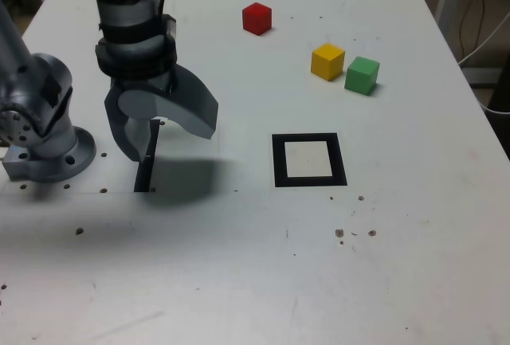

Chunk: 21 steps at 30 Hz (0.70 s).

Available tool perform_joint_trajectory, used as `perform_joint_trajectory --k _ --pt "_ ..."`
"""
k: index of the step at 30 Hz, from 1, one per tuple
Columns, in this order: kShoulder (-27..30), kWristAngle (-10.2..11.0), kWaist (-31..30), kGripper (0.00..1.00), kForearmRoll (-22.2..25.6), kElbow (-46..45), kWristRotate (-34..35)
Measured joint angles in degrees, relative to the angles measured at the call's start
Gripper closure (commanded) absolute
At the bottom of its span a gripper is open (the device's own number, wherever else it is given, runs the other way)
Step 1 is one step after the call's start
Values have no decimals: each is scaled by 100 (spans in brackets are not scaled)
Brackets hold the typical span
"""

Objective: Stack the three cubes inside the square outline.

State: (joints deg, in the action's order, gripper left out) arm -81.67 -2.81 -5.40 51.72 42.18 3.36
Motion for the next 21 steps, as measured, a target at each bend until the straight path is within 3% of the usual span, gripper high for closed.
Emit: perform_joint_trajectory --k 12,21 --pt "163 -72 0 0 11 58 0" --pt "324 -22 1 1 301 416 -92"
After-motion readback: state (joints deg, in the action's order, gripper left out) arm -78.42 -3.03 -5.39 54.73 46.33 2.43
